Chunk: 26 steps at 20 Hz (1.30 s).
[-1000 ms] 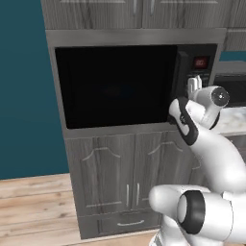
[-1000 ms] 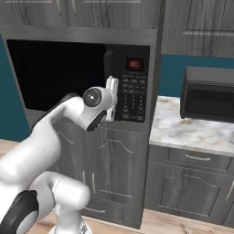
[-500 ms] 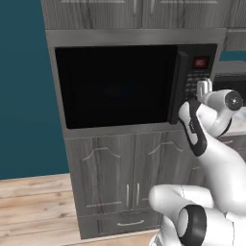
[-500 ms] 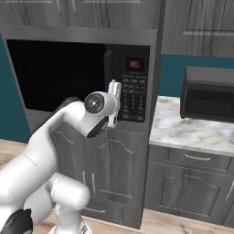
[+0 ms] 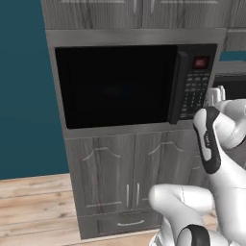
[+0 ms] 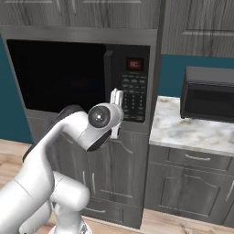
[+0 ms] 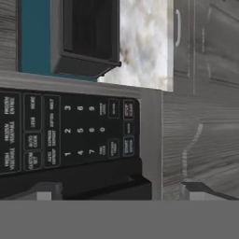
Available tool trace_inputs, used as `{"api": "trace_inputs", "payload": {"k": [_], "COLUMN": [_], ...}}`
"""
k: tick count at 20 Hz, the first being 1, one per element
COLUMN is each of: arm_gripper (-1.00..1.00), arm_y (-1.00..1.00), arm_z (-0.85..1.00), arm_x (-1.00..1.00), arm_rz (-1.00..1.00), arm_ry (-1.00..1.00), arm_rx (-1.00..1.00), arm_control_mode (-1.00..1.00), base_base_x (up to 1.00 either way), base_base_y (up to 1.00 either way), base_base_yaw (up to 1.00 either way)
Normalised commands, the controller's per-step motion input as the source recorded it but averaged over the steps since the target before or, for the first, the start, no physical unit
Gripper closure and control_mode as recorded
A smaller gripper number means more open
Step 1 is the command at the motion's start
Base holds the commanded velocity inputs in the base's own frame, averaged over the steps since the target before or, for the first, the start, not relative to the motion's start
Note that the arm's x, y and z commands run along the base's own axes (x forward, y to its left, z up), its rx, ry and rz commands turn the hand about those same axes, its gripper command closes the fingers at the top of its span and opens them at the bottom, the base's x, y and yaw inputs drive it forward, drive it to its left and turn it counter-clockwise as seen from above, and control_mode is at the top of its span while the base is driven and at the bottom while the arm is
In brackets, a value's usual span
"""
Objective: Transport the steak from the fridge to the microwave and turn on the microwave.
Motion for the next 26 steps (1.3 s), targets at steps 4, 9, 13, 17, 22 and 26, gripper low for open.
{"api": "trace_inputs", "payload": {"k": [4,9,13,17,22,26], "arm_gripper": [-1.00,-1.00,-1.00,-1.00,-1.00,-1.00], "arm_y": [-0.05,0.00,0.00,0.00,0.08,0.10], "arm_z": [-0.16,-0.15,-0.21,-0.24,-0.07,-0.07], "arm_x": [-0.37,-0.19,-0.08,0.01,0.04,0.13], "arm_rz": [0.01,0.01,0.01,0.04,0.09,0.14], "arm_ry": [-0.03,0.00,0.00,0.01,0.00,0.00], "arm_rx": [0.04,0.07,0.11,0.12,0.10,0.04], "arm_control_mode": [-1.00,-1.00,-1.00,-1.00,-1.00,-1.00], "base_base_x": [0.00,0.00,0.00,0.00,0.00,0.00], "base_base_y": [0.00,0.00,0.00,0.00,0.00,0.00], "base_base_yaw": [0.00,0.00,0.00,0.00,0.00,0.00]}}
